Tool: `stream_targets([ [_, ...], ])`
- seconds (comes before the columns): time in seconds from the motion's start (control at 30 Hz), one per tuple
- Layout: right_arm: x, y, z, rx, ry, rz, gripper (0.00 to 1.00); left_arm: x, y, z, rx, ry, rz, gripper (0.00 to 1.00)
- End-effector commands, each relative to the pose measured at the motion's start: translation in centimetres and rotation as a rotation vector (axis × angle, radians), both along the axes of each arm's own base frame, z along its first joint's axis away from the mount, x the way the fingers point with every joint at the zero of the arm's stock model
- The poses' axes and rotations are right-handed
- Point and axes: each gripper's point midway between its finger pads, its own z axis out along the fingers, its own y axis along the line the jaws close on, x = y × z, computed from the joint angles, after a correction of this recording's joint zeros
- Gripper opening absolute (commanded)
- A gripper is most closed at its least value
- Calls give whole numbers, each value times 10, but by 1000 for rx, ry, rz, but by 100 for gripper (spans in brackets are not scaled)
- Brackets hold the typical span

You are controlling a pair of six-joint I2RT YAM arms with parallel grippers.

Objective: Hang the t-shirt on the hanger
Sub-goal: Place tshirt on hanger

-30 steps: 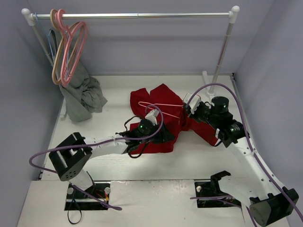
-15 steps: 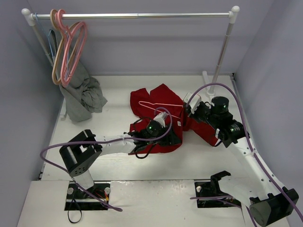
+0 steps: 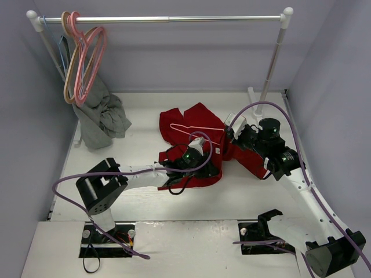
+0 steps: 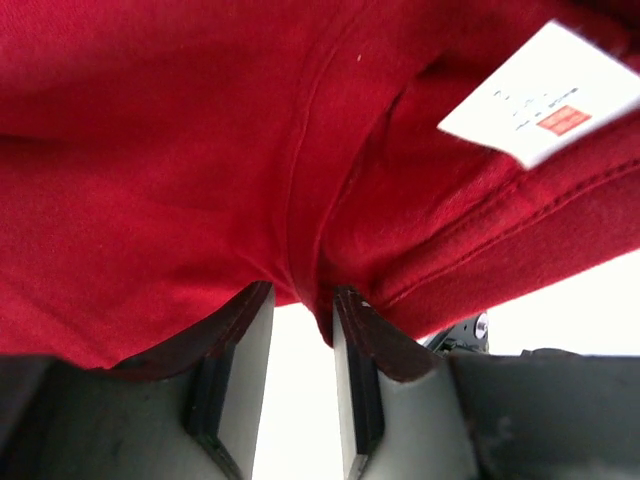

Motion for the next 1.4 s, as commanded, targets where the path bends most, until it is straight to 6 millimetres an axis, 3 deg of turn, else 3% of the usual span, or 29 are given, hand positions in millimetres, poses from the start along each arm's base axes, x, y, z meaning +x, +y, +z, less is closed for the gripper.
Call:
stream_targets([
  [0.0,11,3,30,47,-105,-9,0,15,-18,41,-87,-70,22,29],
  [0.2,10,4,29,51,-103,-9,0,18,-29,51,-137,-54,24,30],
  [0.4,9,2,31,53,-112,-15,0,14,-36,49,-143,-24,7,30],
  [0.5,9,2,31,54,-113,-17,0,12,-33,38,-129,12,18,21],
  [0.53,9,2,31,54,-112,-15,0,11,-31,34,-121,24,23,12],
  [0.63,8,1,30,51,-111,-18,0,8,-25,31,-89,37,27,0],
  [0.67,9,1,31,46,-115,-21,0,8,-21,31,-73,36,29,0],
  [0.87,9,-5,33,20,-126,-40,0,20,30,42,70,-9,71,0],
  [0.9,9,-6,34,13,-130,-39,0,19,45,46,104,0,79,0],
  [1.0,8,-8,40,1,-145,-38,0,40,88,59,160,-37,128,0],
  [1.13,6,-8,44,-8,-147,-30,0,54,129,76,218,-66,156,0],
  [1.37,1,-6,49,-26,-145,3,0,76,177,100,311,-108,180,0],
])
